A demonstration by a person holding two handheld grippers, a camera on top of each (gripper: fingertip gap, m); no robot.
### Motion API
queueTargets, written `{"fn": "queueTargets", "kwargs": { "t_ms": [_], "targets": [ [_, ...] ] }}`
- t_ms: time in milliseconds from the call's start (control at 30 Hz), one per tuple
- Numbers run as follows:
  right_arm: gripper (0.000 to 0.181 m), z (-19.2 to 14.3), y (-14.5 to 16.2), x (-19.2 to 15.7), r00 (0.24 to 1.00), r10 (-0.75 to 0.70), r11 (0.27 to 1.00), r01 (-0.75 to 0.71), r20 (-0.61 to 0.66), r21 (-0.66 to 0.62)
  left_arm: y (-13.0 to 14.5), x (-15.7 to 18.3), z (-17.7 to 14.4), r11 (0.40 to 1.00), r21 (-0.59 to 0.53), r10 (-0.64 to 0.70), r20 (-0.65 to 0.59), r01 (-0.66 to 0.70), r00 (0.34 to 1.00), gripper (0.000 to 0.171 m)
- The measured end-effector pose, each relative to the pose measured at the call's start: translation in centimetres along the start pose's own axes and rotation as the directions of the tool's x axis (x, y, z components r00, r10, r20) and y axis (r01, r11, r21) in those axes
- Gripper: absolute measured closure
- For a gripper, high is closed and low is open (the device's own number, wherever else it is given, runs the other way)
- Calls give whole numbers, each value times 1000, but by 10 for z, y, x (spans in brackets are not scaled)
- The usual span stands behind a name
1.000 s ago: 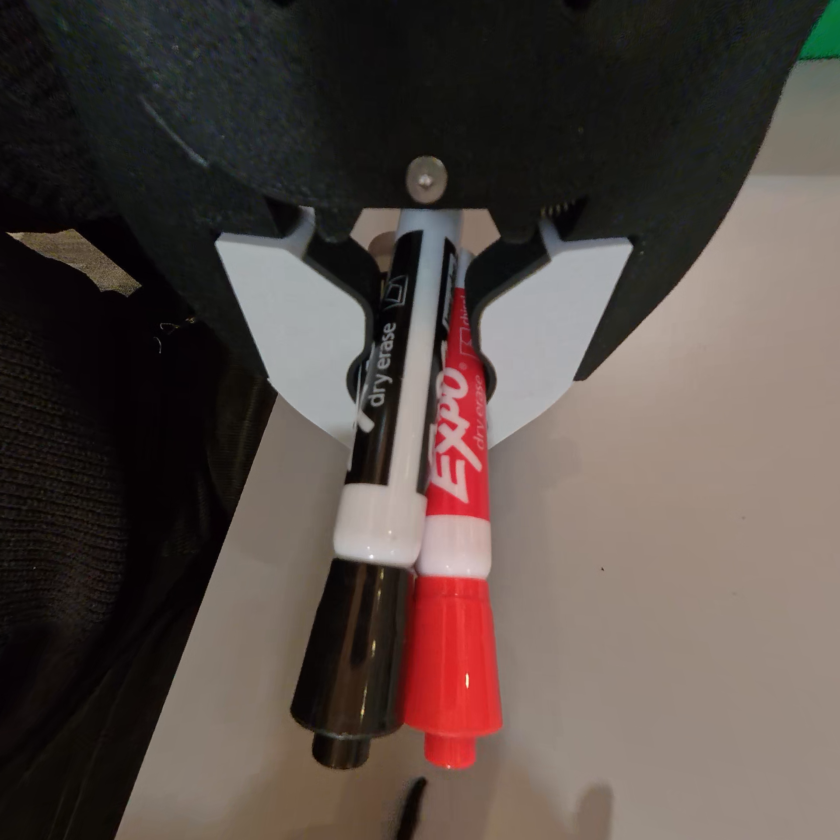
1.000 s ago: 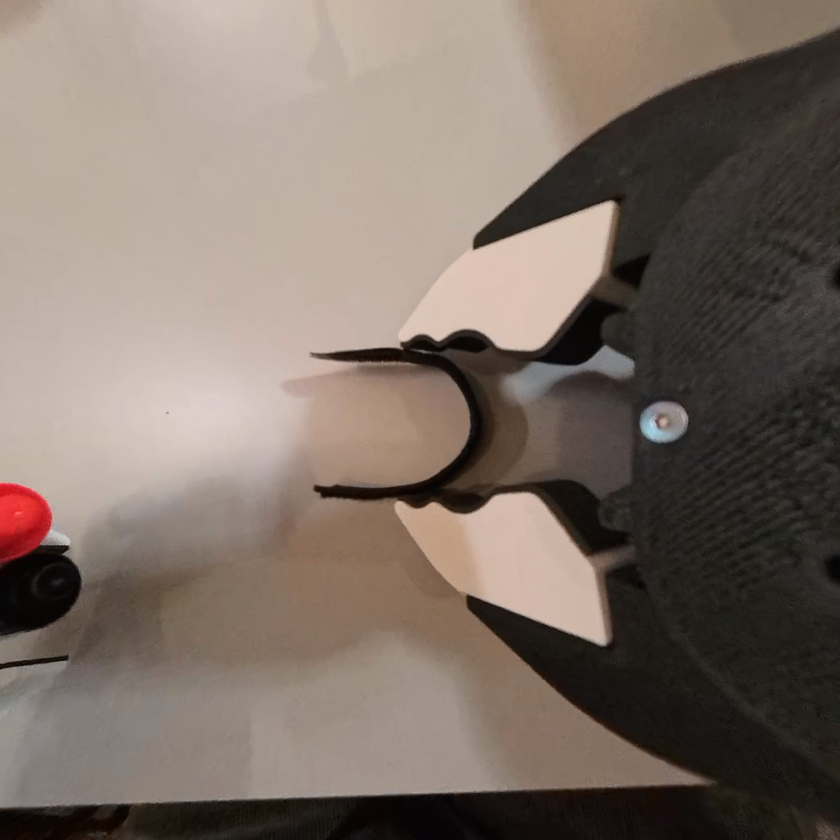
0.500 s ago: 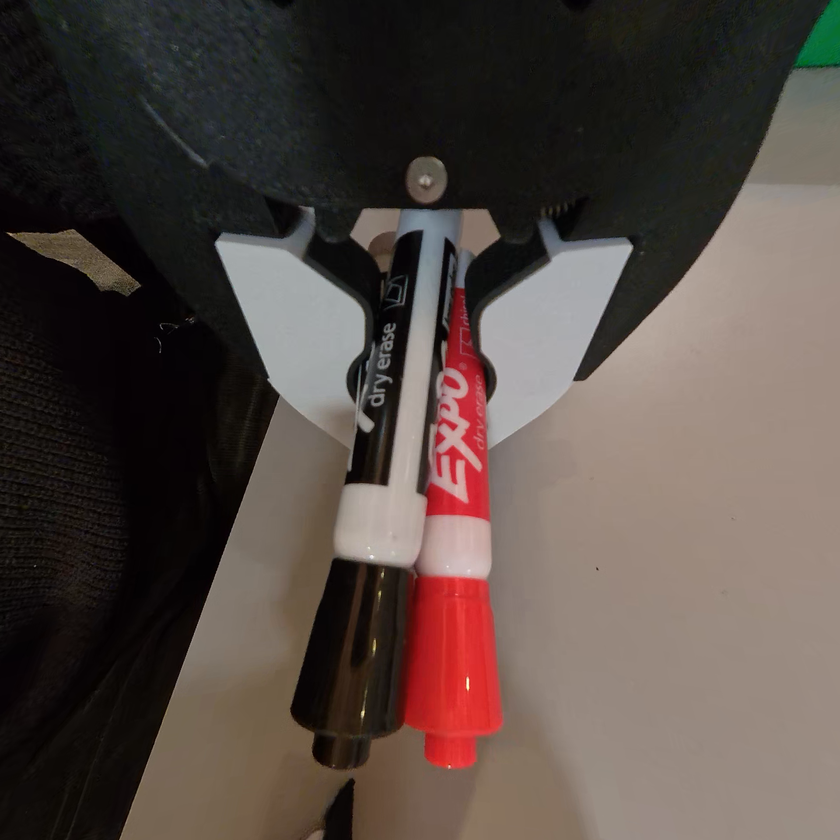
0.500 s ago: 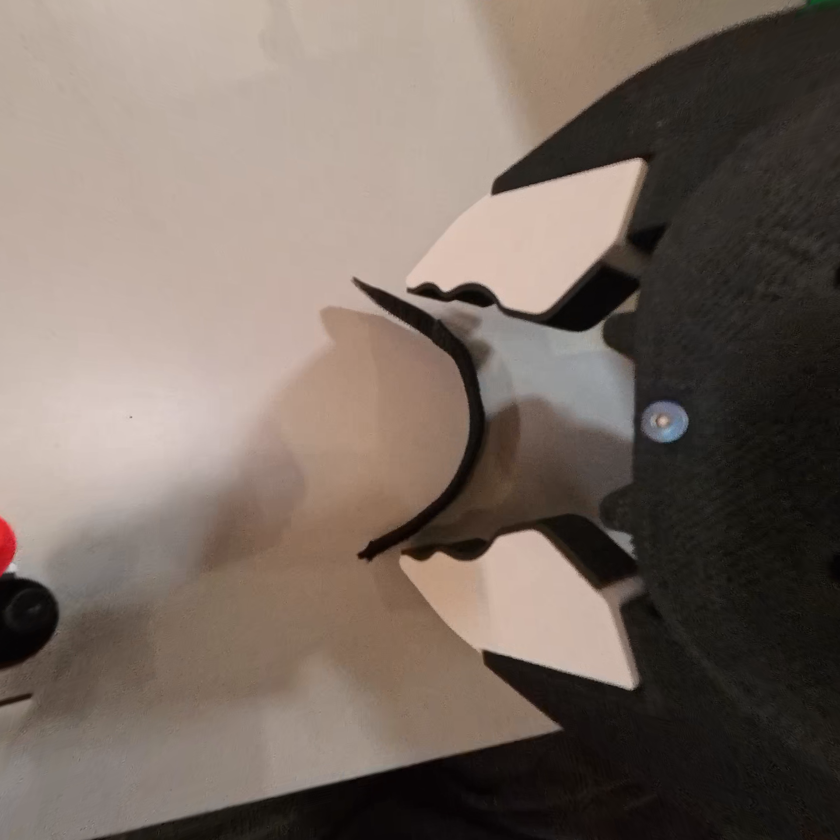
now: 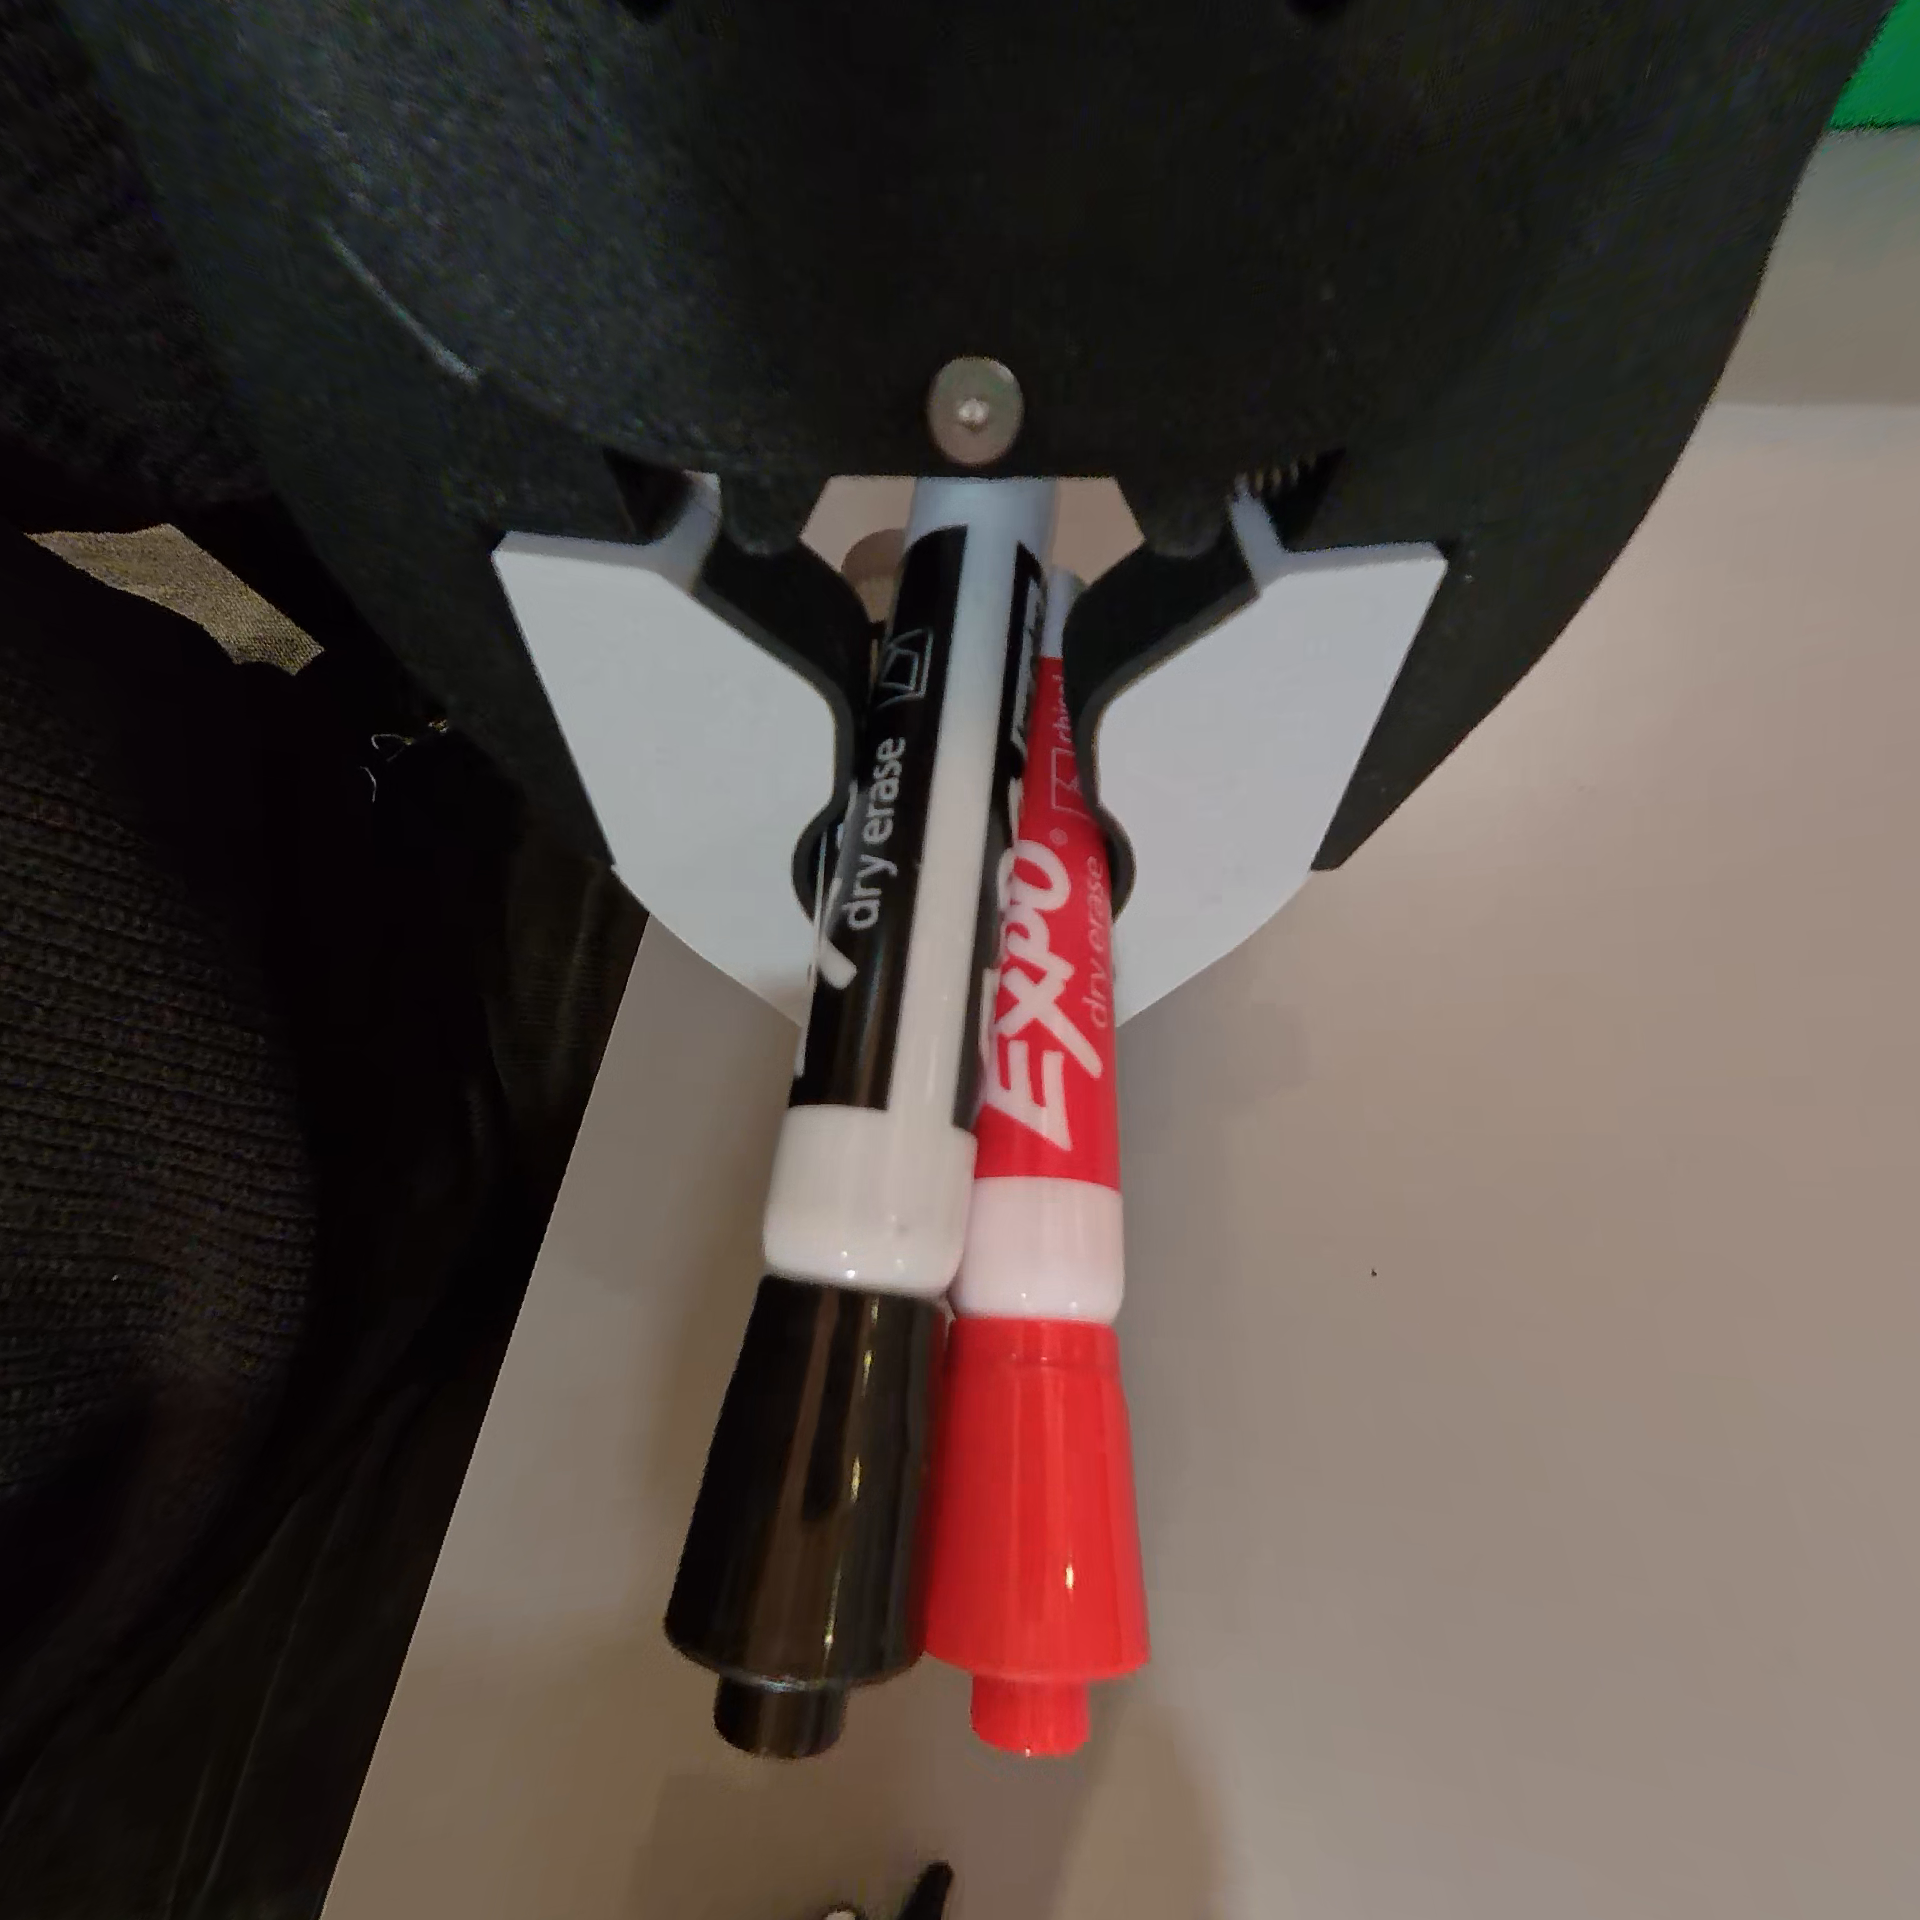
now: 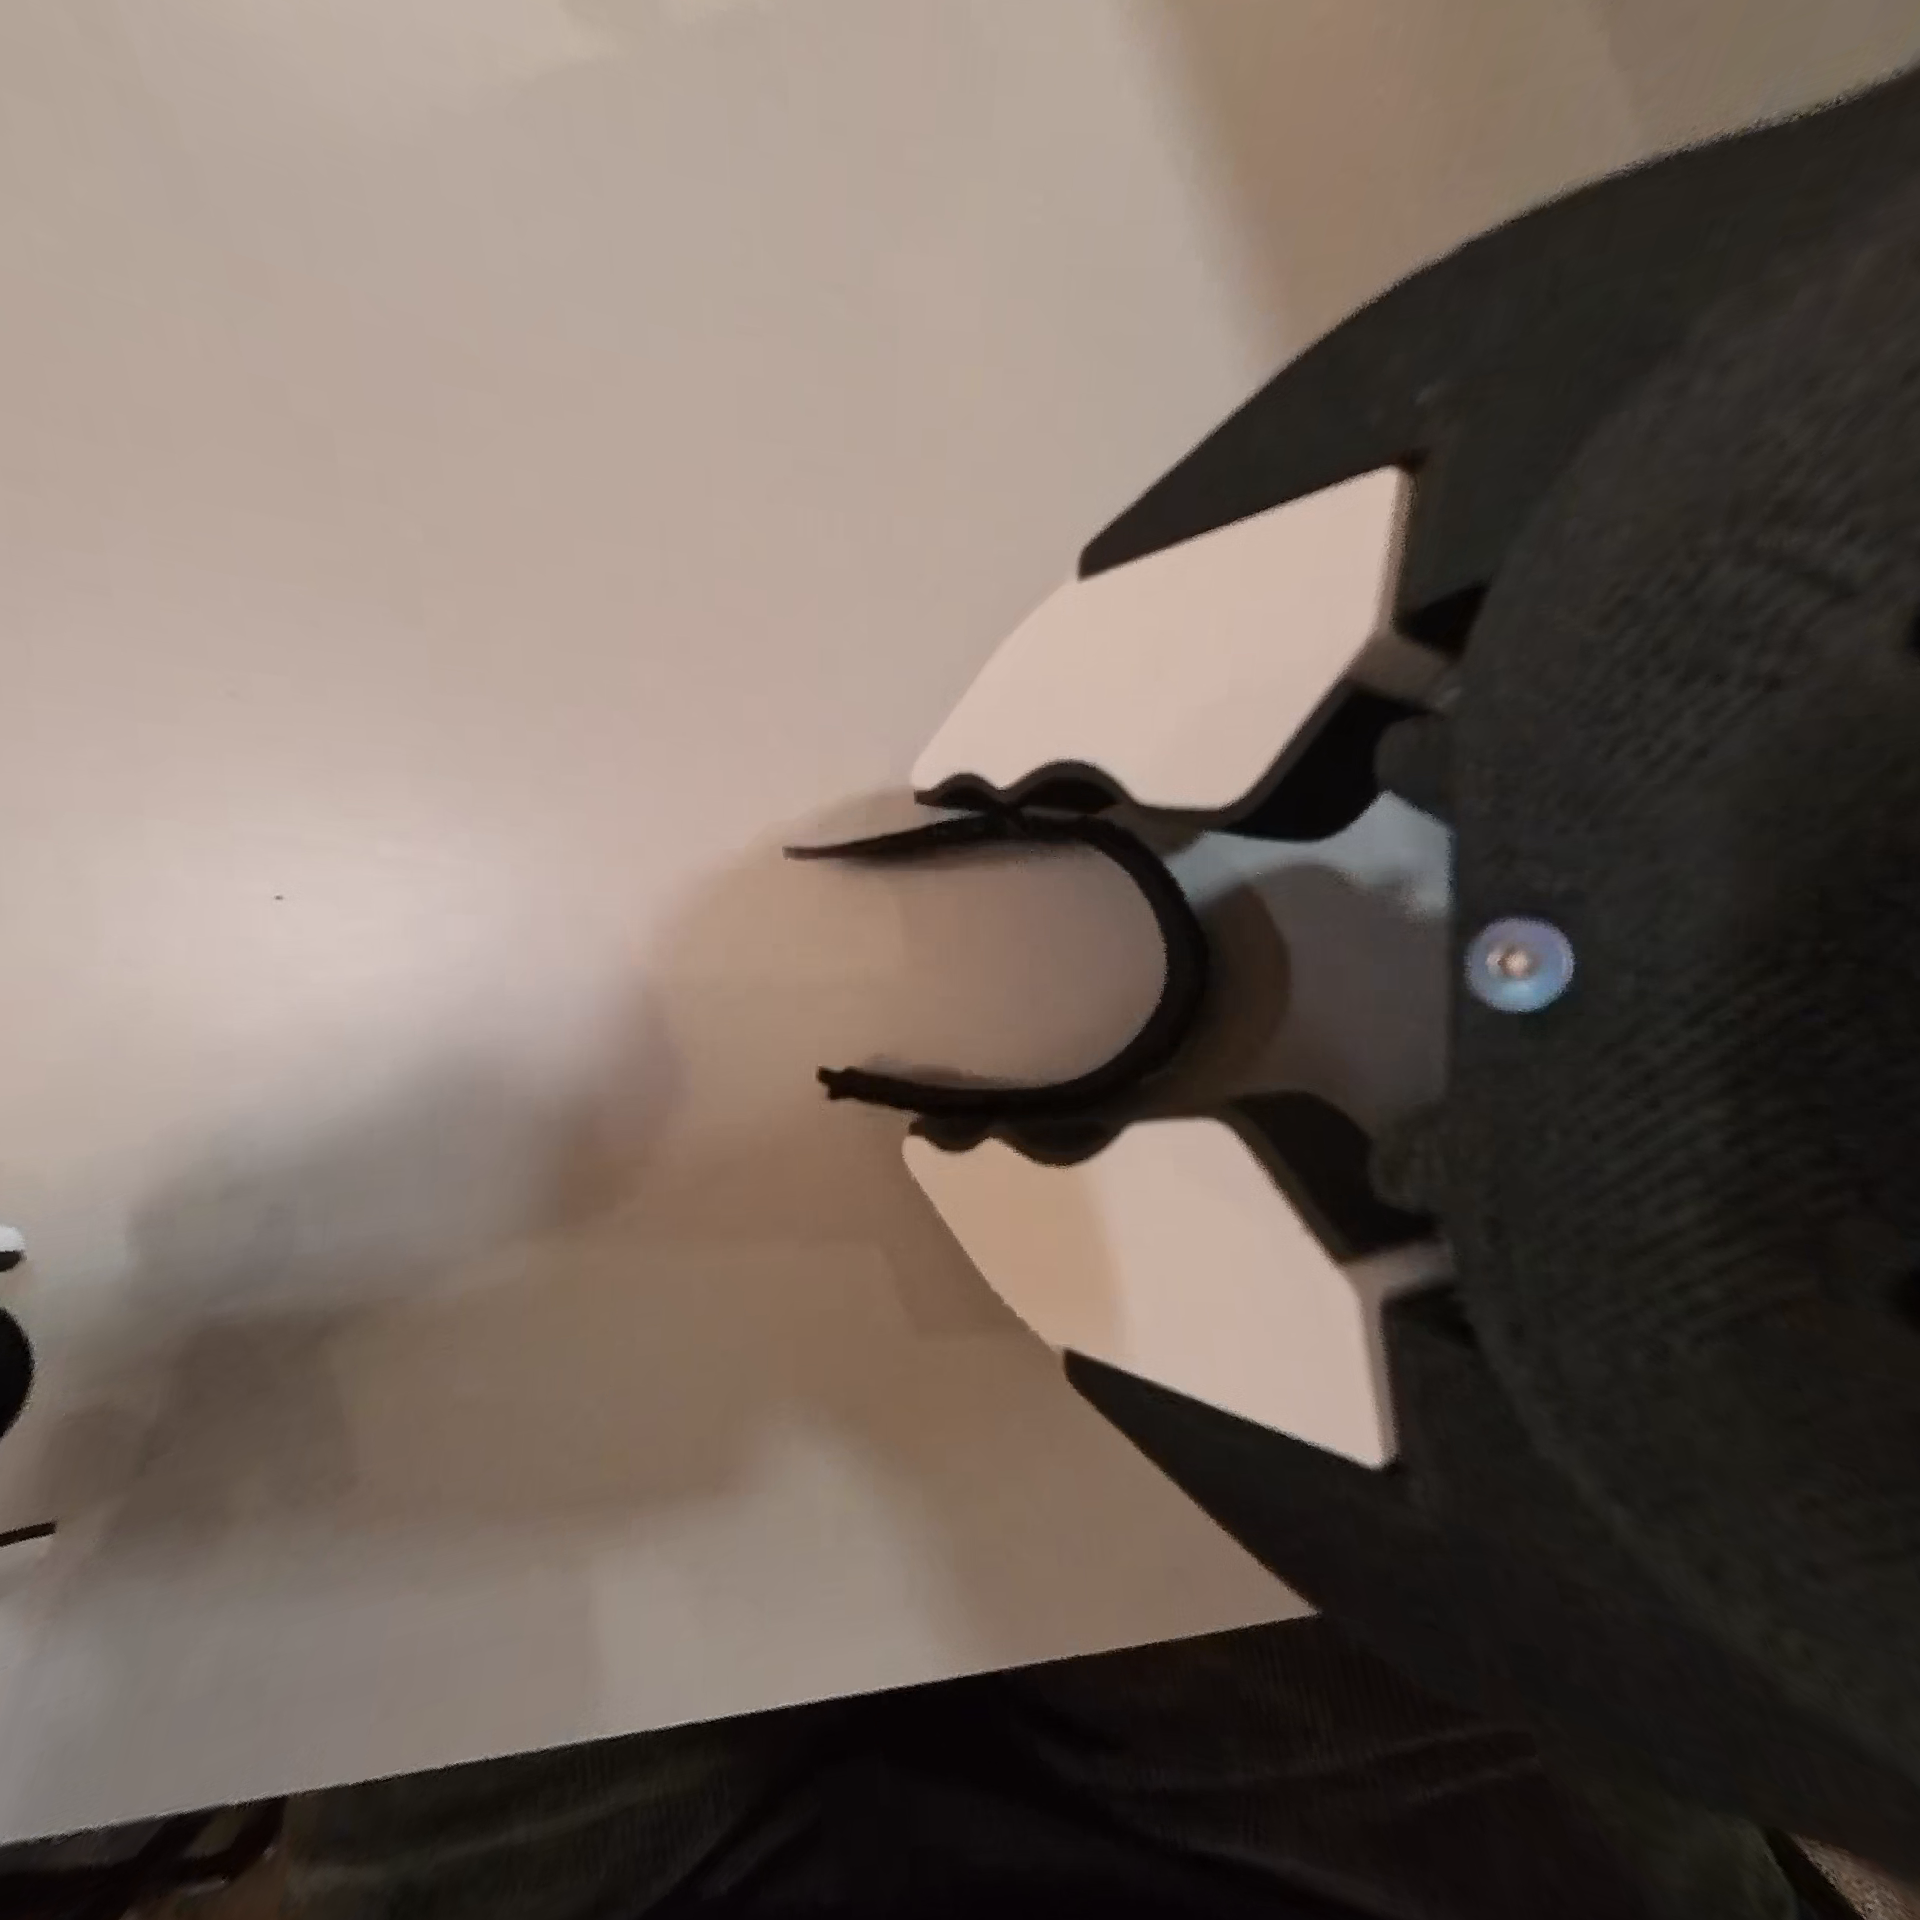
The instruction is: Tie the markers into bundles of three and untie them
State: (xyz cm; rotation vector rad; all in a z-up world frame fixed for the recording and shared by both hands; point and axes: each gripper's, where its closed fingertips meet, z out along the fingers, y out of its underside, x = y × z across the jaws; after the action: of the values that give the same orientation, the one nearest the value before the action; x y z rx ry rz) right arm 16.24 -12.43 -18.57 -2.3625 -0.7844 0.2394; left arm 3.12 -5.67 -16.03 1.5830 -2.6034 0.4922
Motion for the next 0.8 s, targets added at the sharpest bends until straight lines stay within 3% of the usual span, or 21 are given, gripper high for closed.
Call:
{"fn": "queueTargets", "kwargs": {
  "t_ms": [200,467,800],
  "targets": [
    [124,0,-13,-2,1000,21,997,-21,7,76,-1,1,0,1000,6,1,-5,-1,1000,128],
    [127,-35,-64,5,986,143,892,-166,85,420,-3,3,2,1000,14,10,-16,-10,1000,128],
    [124,-33,-81,-15,969,140,848,-224,204,480,-5,3,0,999,36,14,-17,-14,1000,128]
  ]
}}
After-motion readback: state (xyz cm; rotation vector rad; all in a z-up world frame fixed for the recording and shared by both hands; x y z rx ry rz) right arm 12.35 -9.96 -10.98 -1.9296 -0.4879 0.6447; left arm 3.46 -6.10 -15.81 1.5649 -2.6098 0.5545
